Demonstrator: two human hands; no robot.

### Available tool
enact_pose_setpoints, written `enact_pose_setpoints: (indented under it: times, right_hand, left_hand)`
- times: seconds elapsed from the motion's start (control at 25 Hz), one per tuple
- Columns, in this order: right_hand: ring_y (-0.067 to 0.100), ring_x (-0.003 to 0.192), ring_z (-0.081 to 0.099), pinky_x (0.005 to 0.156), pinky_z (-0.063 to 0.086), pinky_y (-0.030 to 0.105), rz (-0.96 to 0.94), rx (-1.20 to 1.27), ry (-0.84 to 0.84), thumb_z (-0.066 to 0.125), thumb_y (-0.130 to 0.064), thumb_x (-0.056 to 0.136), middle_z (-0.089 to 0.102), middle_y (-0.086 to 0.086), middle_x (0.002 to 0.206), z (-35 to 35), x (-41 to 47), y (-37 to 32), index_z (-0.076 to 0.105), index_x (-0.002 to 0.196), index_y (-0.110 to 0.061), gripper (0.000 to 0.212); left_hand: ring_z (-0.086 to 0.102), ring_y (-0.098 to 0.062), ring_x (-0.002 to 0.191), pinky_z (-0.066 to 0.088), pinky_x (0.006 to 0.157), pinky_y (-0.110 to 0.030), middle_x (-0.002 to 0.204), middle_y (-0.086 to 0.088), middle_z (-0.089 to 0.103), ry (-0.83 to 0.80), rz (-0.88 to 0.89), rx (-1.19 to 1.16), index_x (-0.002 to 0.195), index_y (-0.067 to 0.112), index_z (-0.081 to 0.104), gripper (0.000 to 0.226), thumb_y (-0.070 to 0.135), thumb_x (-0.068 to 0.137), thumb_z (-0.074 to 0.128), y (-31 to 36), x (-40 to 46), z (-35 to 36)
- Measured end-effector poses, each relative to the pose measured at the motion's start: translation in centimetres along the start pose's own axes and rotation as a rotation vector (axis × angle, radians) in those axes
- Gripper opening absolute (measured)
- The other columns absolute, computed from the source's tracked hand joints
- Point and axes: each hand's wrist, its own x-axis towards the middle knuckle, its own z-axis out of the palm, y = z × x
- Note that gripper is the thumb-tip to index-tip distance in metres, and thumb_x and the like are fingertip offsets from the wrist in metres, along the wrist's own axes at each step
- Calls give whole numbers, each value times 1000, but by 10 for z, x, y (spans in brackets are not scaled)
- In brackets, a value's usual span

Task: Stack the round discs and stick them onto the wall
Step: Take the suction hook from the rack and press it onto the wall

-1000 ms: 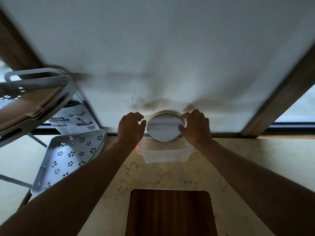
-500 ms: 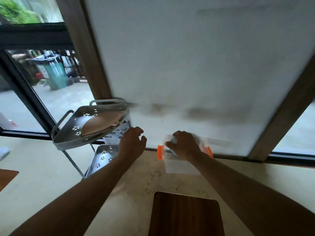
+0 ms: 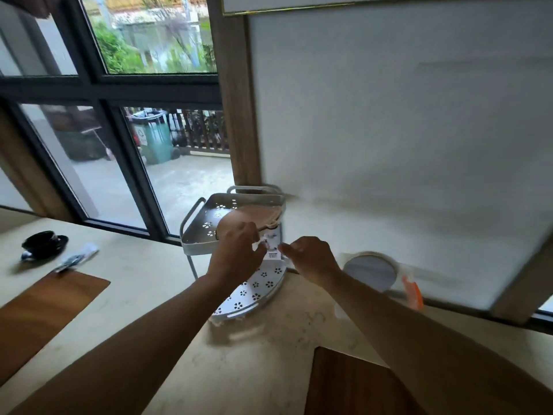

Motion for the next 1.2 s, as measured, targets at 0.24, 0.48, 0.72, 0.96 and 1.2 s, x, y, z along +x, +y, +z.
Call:
enact_pose_setpoints:
  times: [0.24,0.48,0.72,0.96,1.2]
  right_hand:
    - [25,66,68,68,56,39,250,533,-119,57,-54,89,74,14,82,38,34,-45,69,80,-5,51]
    - [18,59,71,57,57,30,392,925,47,62,-36,89,75,6,77,58,53,-57,68,85,-13,25]
    - [18,60,71,54,54,28,342,993,74,61,-23,88,76,7,76,56,62,-52,71,92,-9,18]
    - [29,87,73,77,59,45,204,1108,68,64,-33,79,76,11,93,26,59,-68,71,97,-17,25]
    - [22,80,73,74,59,38,104,1047,151,63,-29,74,76,4,84,-30,16,-53,73,87,-19,19]
  left_hand:
    - [54,-31,105,49,86,-41,113,-13,63,-19,-13,91,111,10,64,36,25,80,72,-38,15,-3]
    - [62,-19,79,47,63,-22,94,-6,69,-4,1,-79,93,16,78,20,11,74,73,-40,30,11]
    - [58,-14,75,39,58,-19,89,3,67,56,-27,-155,92,26,77,24,10,76,70,-36,27,14]
    - [62,-25,80,52,63,-37,90,-3,63,200,-2,-100,98,19,74,18,20,81,67,-12,30,-8]
    - [62,-21,85,53,71,-31,98,-7,62,222,221,-263,106,14,69,27,27,83,72,32,4,-20]
